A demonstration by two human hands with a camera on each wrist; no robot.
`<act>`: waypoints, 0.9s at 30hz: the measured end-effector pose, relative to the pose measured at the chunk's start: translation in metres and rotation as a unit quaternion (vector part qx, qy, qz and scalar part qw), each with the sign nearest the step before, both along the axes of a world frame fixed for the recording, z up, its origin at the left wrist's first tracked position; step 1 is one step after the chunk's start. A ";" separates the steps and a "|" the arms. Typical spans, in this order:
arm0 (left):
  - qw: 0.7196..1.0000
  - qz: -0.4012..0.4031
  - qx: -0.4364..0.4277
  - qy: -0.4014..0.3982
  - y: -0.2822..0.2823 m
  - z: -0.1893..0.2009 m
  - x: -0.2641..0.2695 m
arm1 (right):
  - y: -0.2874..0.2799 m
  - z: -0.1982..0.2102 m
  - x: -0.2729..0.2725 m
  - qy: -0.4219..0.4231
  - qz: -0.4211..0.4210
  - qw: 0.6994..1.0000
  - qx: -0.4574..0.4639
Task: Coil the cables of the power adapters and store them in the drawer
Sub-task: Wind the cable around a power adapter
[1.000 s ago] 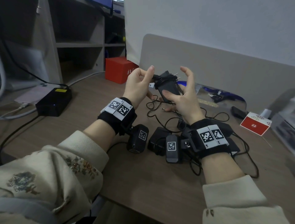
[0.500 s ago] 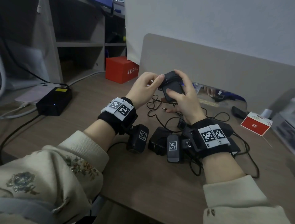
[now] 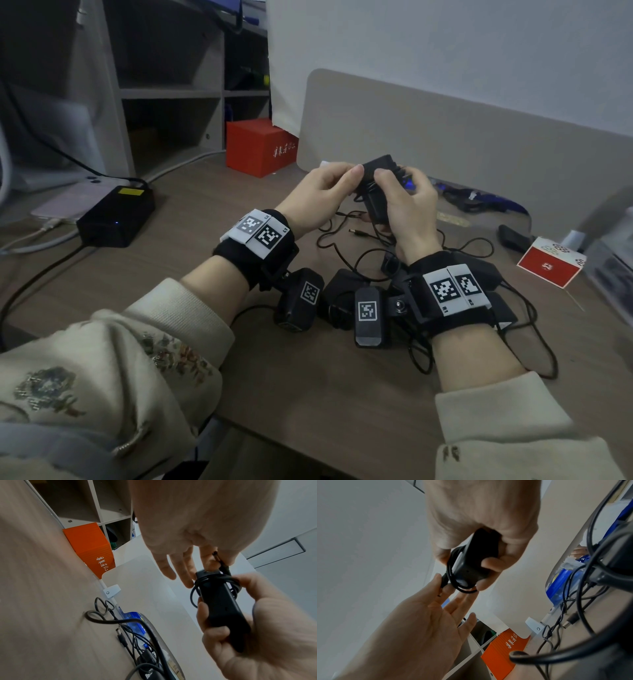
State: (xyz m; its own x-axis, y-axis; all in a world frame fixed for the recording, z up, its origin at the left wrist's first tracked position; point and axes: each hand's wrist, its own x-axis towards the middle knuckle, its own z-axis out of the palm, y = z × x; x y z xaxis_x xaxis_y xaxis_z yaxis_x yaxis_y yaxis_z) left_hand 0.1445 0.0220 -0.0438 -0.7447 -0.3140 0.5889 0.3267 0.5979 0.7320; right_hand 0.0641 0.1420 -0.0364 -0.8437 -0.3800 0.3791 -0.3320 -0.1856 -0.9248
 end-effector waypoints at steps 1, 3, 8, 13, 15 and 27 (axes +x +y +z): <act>1.000 0.006 0.008 0.003 0.000 0.000 -0.001 | 0.001 0.000 -0.001 -0.005 -0.004 1.000 -0.005; 0.999 0.026 0.029 0.012 -0.002 0.000 -0.002 | 0.002 -0.001 -0.004 -0.030 -0.006 0.999 -0.022; 0.997 0.051 0.065 -0.003 -0.008 -0.001 -0.004 | 0.004 -0.001 -0.005 -0.034 -0.017 0.999 -0.025; 0.996 0.048 0.081 -0.010 -0.009 0.000 -0.003 | 0.003 -0.002 -0.008 -0.015 -0.050 0.999 -0.002; 0.994 0.028 0.108 -0.016 -0.009 -0.001 -0.003 | 0.002 -0.002 -0.008 -0.008 -0.071 0.997 0.027; 0.983 -0.017 0.185 -0.003 -0.009 -0.005 -0.005 | 0.000 -0.005 -0.003 -0.027 -0.062 0.995 0.070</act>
State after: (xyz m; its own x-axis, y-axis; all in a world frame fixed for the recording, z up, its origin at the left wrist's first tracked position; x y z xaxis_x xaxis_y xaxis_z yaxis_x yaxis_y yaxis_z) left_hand 0.1396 0.0129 -0.0491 -0.7620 -0.4806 0.4341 0.3364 0.2790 0.8994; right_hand 0.0611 0.1420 -0.0413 -0.9051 -0.3181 0.2823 -0.2928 -0.0154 -0.9561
